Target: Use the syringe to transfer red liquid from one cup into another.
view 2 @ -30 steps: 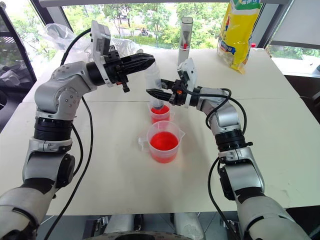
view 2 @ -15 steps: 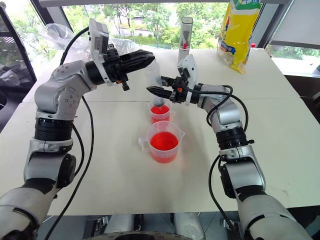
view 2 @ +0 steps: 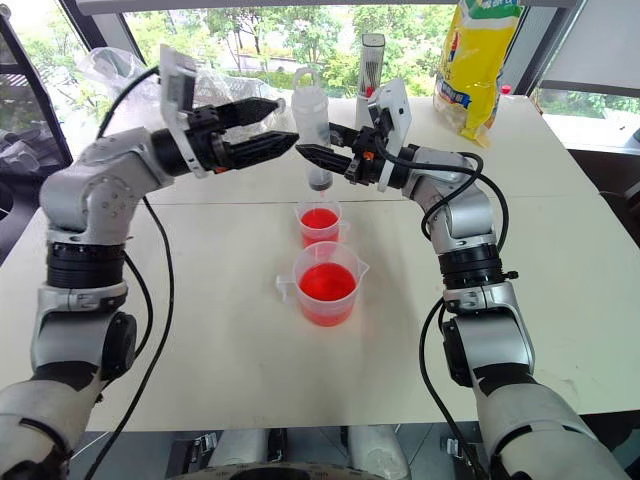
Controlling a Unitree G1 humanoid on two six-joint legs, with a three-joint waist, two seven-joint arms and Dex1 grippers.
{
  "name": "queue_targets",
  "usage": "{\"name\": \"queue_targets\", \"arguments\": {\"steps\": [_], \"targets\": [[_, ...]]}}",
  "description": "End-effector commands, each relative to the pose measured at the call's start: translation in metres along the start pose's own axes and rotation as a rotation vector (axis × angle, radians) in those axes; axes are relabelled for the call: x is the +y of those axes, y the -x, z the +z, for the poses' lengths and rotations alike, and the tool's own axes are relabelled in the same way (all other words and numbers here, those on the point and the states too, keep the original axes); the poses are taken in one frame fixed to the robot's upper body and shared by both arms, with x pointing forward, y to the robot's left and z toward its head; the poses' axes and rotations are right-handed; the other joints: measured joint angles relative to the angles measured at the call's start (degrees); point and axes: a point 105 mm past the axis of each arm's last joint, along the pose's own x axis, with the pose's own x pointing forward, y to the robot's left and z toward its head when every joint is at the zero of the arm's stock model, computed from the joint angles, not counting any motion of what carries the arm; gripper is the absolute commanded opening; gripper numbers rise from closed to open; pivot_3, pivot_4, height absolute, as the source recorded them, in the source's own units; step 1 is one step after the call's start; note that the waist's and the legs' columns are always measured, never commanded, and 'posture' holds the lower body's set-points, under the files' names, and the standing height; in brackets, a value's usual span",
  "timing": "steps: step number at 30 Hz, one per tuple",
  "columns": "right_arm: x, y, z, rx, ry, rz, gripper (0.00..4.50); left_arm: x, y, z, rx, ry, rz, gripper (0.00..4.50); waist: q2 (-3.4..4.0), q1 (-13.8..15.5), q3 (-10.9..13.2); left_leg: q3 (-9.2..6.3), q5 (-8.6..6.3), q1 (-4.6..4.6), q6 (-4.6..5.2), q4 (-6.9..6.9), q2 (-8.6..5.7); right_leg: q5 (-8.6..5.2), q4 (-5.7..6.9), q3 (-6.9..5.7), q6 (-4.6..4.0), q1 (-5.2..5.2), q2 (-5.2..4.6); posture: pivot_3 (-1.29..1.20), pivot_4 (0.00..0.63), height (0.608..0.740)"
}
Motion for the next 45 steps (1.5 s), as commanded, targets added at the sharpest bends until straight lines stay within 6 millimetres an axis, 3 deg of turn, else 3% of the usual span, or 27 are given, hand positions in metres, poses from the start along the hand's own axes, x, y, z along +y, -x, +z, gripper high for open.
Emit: {"name": "queue_targets", "arguments": {"steps": [1, 9, 14, 16, 18, 22, 25, 30, 37, 45], "targets": [[0.005, -0.003, 0.021, -0.072, 0.028, 0.023, 1.37, 0.001, 0.014, 0.015, -0.026, -0.052, 0.03, 4.44, 0.0, 0.01, 0.0, 0.0, 0.0, 0.0, 0.0, 0.0, 0.0, 0.0, 0.0, 0.0, 0.0, 0.0, -0.01, 0.0, 0.15, 0.74], [0.006, 0.0, 0.014, 0.031, 0.04, 0.015, 1.37, -0.002, 0.032, -0.001, 0.039, -0.061, 0.063, 4.44, 0.0, 0.06, 0.0, 0.01, 0.0, 0.0, 0.0, 0.0, 0.02, 0.0, 0.0, 0.0, 0.0, 0.0, -0.04, 0.0, 0.15, 0.74], [-0.004, 0.005, 0.048, 0.049, 0.022, -0.041, 1.37, -0.009, 0.033, -0.007, 0.054, -0.056, 0.059, 4.44, 0.0, 0.14, 0.0, 0.01, 0.0, -0.04, 0.0, 0.0, 0.01, 0.0, -0.01, 0.01, 0.0, -0.02, -0.07, 0.0, 0.15, 0.74], [-0.017, 0.012, 0.068, 0.12, -0.004, -0.098, 1.37, -0.014, 0.036, -0.015, 0.078, -0.058, 0.055, 4.44, 0.08, -0.02, 0.05, 0.01, 0.0, -0.04, 0.0, -0.01, 0.02, 0.0, -0.01, 0.02, -0.01, -0.04, -0.05, 0.0, 0.15, 0.74], [-0.028, 0.022, 0.074, 0.231, -0.031, -0.163, 1.37, -0.021, 0.038, -0.023, 0.093, -0.052, 0.047, 4.44, 0.12, 0.04, 0.06, 0.07, 0.0, -0.03, 0.0, -0.05, 0.02, -0.01, 0.01, 0.06, -0.01, -0.11, -0.07, 0.0, 0.15, 0.74], [-0.045, 0.053, 0.048, 0.543, -0.016, -0.287, 1.37, -0.031, 0.043, -0.037, 0.111, -0.054, 0.048, 4.44, -0.08, 0.12, -0.06, -0.01, -0.01, -0.02, 0.01, -0.14, 0.02, -0.09, -0.09, 0.09, -0.16, -0.08, -0.06, 0.0, 0.15, 0.74], [-0.04, 0.077, 0.022, 0.773, -0.105, -0.276, 1.37, -0.036, 0.047, -0.043, 0.112, -0.048, 0.056, 4.44, -0.04, 0.13, -0.03, 0.05, -0.01, -0.03, 0.02, -0.12, 0.01, -0.1, -0.12, 0.15, -0.18, -0.08, -0.09, 0.0, 0.15, 0.74], [-0.038, 0.105, -0.024, 0.996, -0.33, -0.406, 1.37, -0.042, 0.047, -0.048, 0.1, -0.025, 0.073, 4.44, 0.0, 0.03, 0.0, 0.04, -0.02, -0.06, 0.03, -0.1, 0.01, -0.09, -0.1, 0.16, -0.17, -0.12, -0.05, 0.0, 0.15, 0.74], [-0.025, 0.131, -0.074, 1.161, -0.571, -0.517, 1.37, -0.045, 0.052, -0.047, 0.106, -0.02, 0.078, 4.44, -0.01, 0.11, -0.01, 0.03, -0.02, -0.09, 0.03, -0.11, 0.0, -0.09, -0.1, 0.14, -0.17, -0.15, -0.05, 0.0, 0.15, 0.74], [-0.011, 0.14, -0.104, 1.222, -0.632, -0.533, 1.37, -0.045, 0.055, -0.048, 0.131, -0.024, 0.076, 4.44, 0.0, -0.06, 0.0, 0.03, -0.02, -0.09, 0.03, -0.11, -0.05, -0.09, -0.11, 0.13, -0.15, -0.14, 0.01, 0.0, 0.15, 0.74]]}}
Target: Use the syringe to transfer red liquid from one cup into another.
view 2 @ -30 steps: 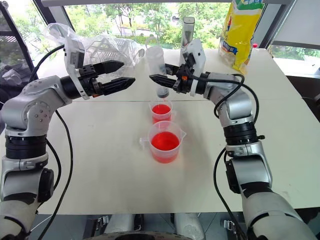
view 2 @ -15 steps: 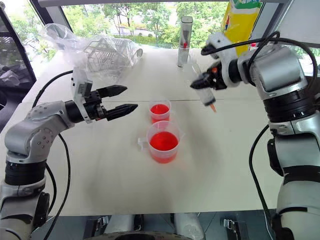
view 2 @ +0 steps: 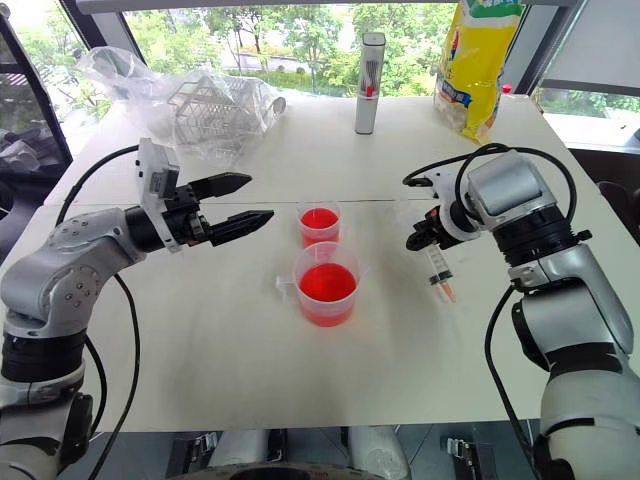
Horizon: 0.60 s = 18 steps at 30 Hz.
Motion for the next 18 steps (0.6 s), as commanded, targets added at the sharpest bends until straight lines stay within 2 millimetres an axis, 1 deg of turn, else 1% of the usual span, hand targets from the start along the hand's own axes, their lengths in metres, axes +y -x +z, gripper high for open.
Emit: {"name": "queue_targets", "arguments": {"steps": [1, 3, 6, 7, 8, 9, 16, 18], "targets": [[-0.001, -0.003, -0.001, -0.01, -0.009, -0.008, 1.37, -0.004, 0.003, 0.008, -0.003, -0.041, -0.007, 4.44, -0.01, 0.07, 0.0, -0.02, 0.0, 0.0, 0.0, 0.0, 0.01, 0.0, 0.0, 0.0, 0.0, 0.0, 0.01, 0.0, 0.15, 0.74], [-0.001, -0.005, -0.003, -0.01, -0.02, -0.01, 2.4, -0.004, 0.004, 0.008, 0.006, -0.043, -0.006, 4.5, 0.0, 0.13, 0.0, -0.03, 0.0, 0.0, 0.0, -0.01, 0.01, 0.0, 0.0, -0.02, 0.0, 0.0, 0.02, 0.0, 0.15, 0.74], [-0.002, -0.003, -0.004, -0.019, -0.025, -0.011, 3.67, -0.005, 0.006, 0.006, 0.021, -0.042, -0.008, 4.5, 0.0, 0.14, 0.0, -0.02, 0.0, -0.02, 0.0, 0.0, 0.01, 0.0, -0.01, -0.02, 0.0, 0.0, 0.0, 0.0, 0.15, 0.74], [-0.003, -0.002, -0.004, -0.025, -0.022, -0.011, 4.27, -0.005, 0.006, 0.005, 0.025, -0.042, -0.009, 4.5, -0.01, 0.14, 0.0, -0.01, 0.0, -0.02, 0.0, 0.0, 0.01, 0.0, -0.01, -0.02, 0.0, 0.0, -0.01, 0.0, 0.15, 0.74], [-0.003, 0.0, -0.003, -0.03, -0.02, -0.012, 4.46, -0.006, 0.007, 0.005, 0.029, -0.042, -0.01, 4.5, 0.0, 0.14, 0.0, -0.01, 0.0, -0.02, 0.0, 0.01, 0.01, 0.0, -0.01, -0.01, 0.0, 0.01, -0.01, 0.0, 0.15, 0.74], [-0.003, 0.002, -0.003, -0.037, -0.02, -0.014, 4.46, -0.006, 0.007, 0.004, 0.032, -0.042, -0.01, 4.5, 0.0, 0.15, 0.0, -0.01, 0.0, -0.02, 0.0, 0.01, 0.01, 0.0, -0.01, -0.01, 0.0, 0.01, -0.02, 0.0, 0.15, 0.74], [-0.001, 0.038, 0.014, -0.189, 0.076, -0.02, 4.46, -0.007, 0.013, 0.002, 0.05, -0.032, -0.008, 4.5, 0.0, 0.11, 0.0, -0.02, 0.0, -0.01, 0.0, -0.02, 0.01, 0.0, -0.01, -0.02, 0.0, 0.0, 0.0, 0.0, 0.15, 0.74], [0.001, 0.055, 0.018, -0.266, 0.179, -0.034, 4.46, -0.008, 0.016, 0.0, 0.063, -0.023, -0.005, 4.5, 0.0, 0.13, 0.0, -0.03, 0.0, -0.01, 0.0, -0.02, 0.01, -0.01, -0.02, -0.02, 0.01, 0.0, 0.0, 0.0, 0.15, 0.74]]}}
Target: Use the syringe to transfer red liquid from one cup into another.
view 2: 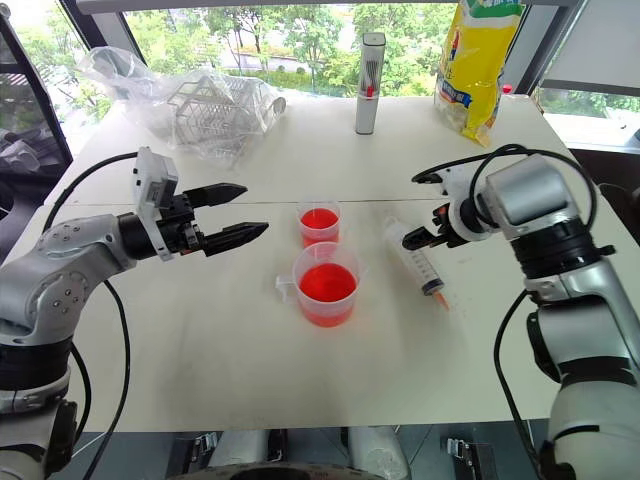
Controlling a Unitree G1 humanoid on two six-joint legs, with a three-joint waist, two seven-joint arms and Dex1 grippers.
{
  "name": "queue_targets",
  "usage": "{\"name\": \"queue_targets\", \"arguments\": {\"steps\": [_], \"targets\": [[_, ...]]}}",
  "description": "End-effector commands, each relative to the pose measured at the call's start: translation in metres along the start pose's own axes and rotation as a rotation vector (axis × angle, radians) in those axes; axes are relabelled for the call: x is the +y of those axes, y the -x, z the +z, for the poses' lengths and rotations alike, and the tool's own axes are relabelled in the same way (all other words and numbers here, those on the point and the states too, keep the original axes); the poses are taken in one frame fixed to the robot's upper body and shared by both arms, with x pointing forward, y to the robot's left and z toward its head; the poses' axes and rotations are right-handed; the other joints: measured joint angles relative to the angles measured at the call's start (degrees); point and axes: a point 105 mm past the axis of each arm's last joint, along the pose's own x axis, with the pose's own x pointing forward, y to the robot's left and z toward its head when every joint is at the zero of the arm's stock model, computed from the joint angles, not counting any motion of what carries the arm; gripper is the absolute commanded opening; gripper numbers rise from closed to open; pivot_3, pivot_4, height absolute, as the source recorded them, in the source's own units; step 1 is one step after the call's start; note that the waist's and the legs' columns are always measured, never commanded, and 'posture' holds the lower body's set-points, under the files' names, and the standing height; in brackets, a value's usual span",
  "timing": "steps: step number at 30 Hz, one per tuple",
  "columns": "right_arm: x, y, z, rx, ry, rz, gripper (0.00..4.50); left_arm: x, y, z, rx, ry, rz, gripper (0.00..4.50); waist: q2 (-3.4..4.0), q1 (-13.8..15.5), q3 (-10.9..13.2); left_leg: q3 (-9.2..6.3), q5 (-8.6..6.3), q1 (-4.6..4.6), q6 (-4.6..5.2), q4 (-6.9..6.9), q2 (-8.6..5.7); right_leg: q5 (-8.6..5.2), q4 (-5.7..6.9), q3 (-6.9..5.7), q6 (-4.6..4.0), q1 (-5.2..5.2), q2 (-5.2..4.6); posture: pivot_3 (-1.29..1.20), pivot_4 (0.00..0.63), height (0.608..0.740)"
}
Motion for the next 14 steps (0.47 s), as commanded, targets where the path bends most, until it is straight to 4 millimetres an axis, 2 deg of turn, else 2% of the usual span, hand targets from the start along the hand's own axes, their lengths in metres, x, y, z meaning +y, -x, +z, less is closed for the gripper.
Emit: {"name": "queue_targets", "arguments": {"steps": [1, 5, 7, 10, 14], "targets": [[0.009, 0.038, 0.024, -0.205, 0.19, 0.023, 4.46, -0.005, 0.01, 0.008, -0.006, -0.027, -0.001, 4.5, -0.01, 0.03, 0.0, -0.01, 0.0, 0.0, 0.0, -0.01, 0.01, 0.0, -0.01, -0.01, 0.0, 0.0, 0.0, 0.0, 0.15, 0.74], [0.034, 0.082, 0.03, -0.437, 0.472, 0.126, 4.46, -0.008, 0.018, 0.007, 0.011, -0.017, -0.005, 4.5, -0.03, 0.09, 0.02, -0.04, 0.0, -0.03, 0.0, -0.1, 0.03, -0.01, -0.16, -0.05, 0.02, 0.02, -0.01, 0.0, 0.15, 0.74], [0.043, 0.099, 0.02, -0.486, 0.567, 0.191, 4.46, -0.009, 0.021, 0.007, 0.021, -0.017, -0.004, 4.5, -0.03, 0.15, 0.02, -0.11, -0.01, 0.0, 0.01, -0.11, 0.04, -0.01, -0.27, -0.14, 0.03, 0.14, 0.0, 0.0, 0.15, 0.74], [0.054, 0.111, 0.006, -0.541, 0.646, 0.27, 4.46, -0.009, 0.024, 0.006, 0.036, -0.018, -0.005, 4.5, -0.05, 0.1, 0.03, -0.12, -0.01, 0.09, 0.01, -0.07, 0.07, -0.01, -0.34, -0.18, 0.03, 0.31, -0.05, 0.0, 0.15, 0.74], [0.064, 0.114, -0.006, -0.556, 0.678, 0.33, 4.46, -0.011, 0.027, 0.006, 0.046, -0.011, -0.019, 4.5, -0.05, -0.03, 0.03, -0.08, -0.01, 0.19, 0.01, -0.06, 0.08, 0.0, -0.41, -0.13, 0.03, 0.41, -0.08, 0.0, 0.15, 0.74]]}}
